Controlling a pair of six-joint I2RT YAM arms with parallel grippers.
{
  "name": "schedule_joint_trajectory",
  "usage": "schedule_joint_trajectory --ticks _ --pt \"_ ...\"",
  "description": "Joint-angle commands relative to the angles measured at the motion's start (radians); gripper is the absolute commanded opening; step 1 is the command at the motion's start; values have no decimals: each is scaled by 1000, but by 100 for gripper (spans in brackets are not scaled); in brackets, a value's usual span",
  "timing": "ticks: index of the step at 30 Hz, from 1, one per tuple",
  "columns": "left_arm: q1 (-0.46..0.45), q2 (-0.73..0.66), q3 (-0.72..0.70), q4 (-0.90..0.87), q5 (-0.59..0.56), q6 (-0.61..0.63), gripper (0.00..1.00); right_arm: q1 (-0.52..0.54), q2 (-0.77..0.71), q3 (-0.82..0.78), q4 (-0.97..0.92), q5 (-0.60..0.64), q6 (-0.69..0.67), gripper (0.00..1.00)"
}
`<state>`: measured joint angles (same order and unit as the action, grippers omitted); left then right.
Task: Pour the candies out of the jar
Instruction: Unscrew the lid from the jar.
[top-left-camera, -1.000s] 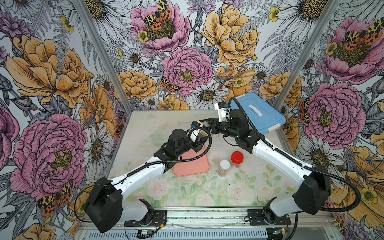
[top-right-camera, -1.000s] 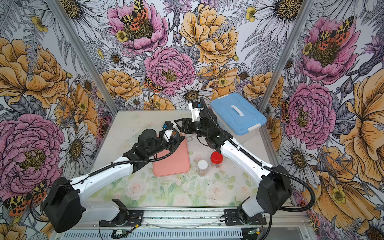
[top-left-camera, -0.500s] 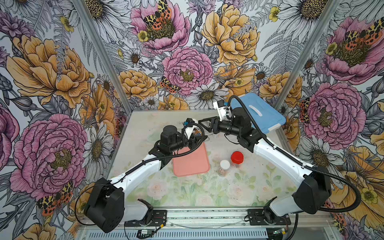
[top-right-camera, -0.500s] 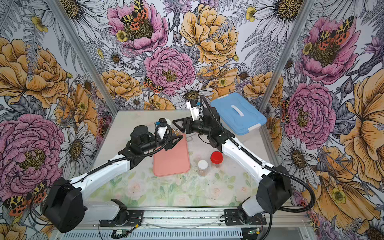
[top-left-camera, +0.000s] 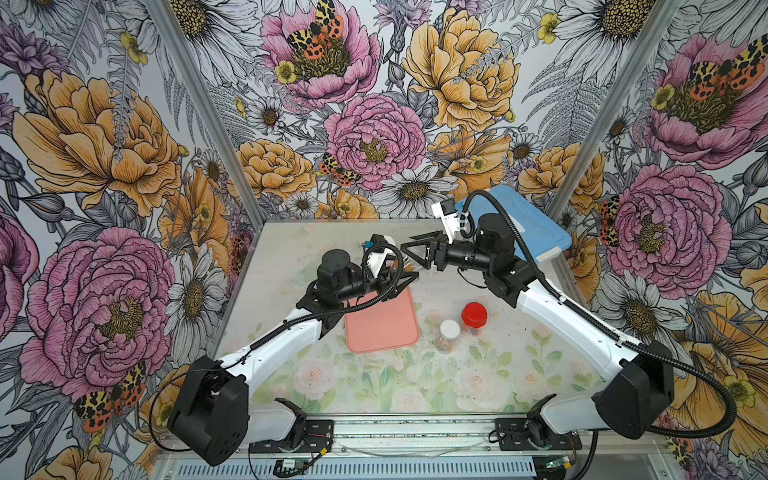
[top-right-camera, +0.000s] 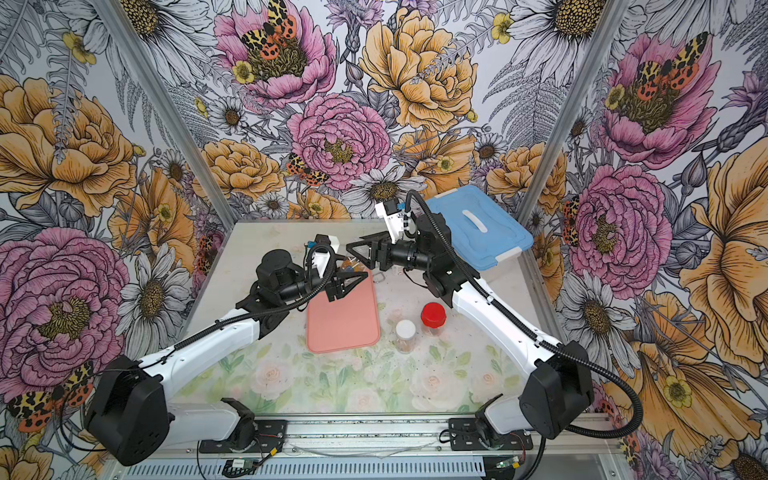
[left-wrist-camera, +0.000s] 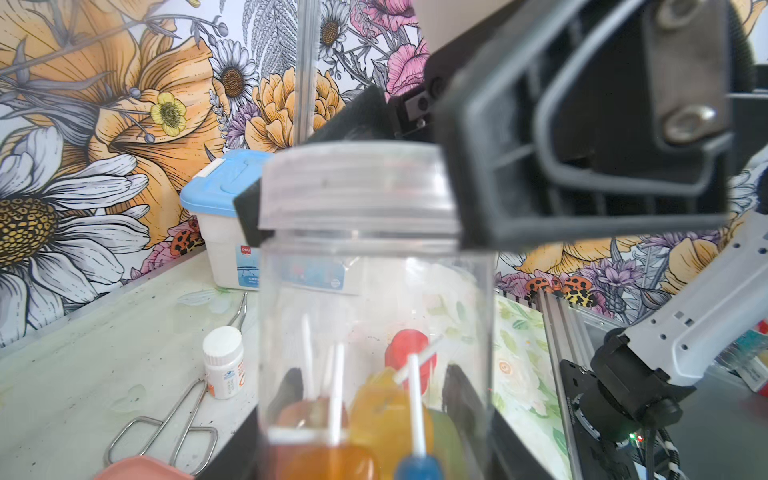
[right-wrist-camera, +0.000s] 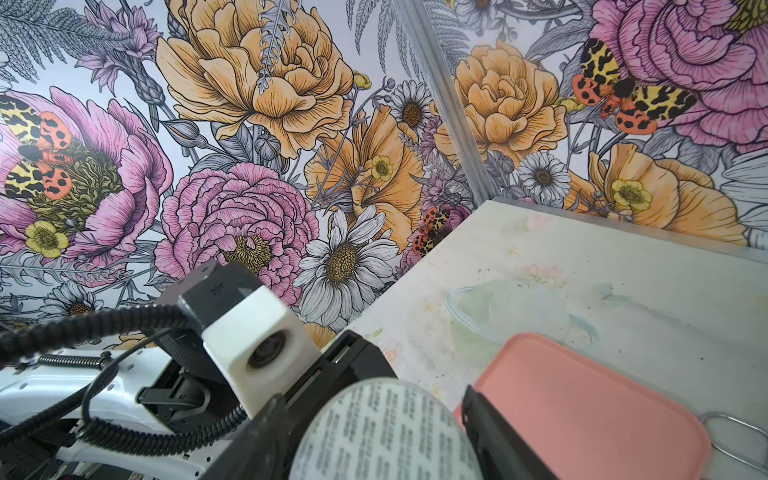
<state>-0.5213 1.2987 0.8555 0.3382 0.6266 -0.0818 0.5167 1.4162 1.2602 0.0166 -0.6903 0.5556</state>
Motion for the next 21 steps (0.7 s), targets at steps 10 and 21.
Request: schedule_joint_trajectory --ticks 10,21 --pt "-64 -9 -15 -69 -324 81 0 -28 -34 -19 -55 175 100 75" --pt "-131 5 22 -142 -461 162 0 30 19 -4 -112 362 77 74"
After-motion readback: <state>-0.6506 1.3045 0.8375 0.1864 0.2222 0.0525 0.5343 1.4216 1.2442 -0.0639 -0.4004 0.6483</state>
